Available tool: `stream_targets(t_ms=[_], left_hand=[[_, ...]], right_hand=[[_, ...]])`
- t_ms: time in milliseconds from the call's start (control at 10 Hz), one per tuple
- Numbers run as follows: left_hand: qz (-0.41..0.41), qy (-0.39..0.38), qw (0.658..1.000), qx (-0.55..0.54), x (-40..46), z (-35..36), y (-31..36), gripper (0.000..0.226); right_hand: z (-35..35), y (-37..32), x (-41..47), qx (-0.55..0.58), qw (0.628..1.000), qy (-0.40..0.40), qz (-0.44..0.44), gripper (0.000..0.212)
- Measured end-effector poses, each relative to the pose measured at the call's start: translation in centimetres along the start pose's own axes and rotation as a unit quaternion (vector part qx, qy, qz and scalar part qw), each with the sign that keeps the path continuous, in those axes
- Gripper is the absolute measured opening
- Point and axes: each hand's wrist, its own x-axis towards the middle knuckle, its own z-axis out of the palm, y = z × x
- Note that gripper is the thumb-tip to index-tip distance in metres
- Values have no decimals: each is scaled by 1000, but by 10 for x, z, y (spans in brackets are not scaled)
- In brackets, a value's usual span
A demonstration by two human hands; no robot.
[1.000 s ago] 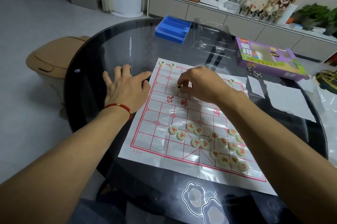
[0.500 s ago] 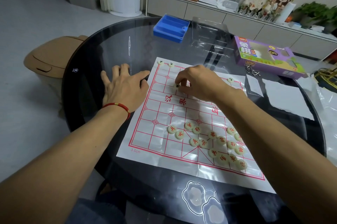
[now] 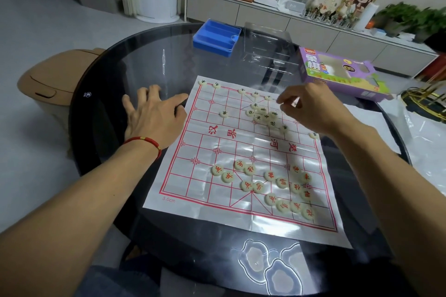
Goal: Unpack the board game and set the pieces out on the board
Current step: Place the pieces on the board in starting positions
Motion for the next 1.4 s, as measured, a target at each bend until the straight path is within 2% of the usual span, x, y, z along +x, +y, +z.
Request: stream_targets(t_ms=[700,800,1000,1100,1400], left_hand=[[-2,-3,1000,-5,0,-1,-1,40],[-1,-3,1000,-6,-1,0,-1,40],[-3,-3,1000,-2,-1,-1,0,40],[-2,-4,1000,-1,0,-1,-1,40],[-3,-2,1000,-6,0,-1,-1,41]], right_hand=[[31,-23,11,-36,997,-46,-50,28],[31,-24,9,-64,996,-37,-47,37],[22,-23,8,-26,996,-49,-75,22],[25,-23,9,-21,994,-57,-91,30],[30,-22,12,-52,993,-48,-90,23]])
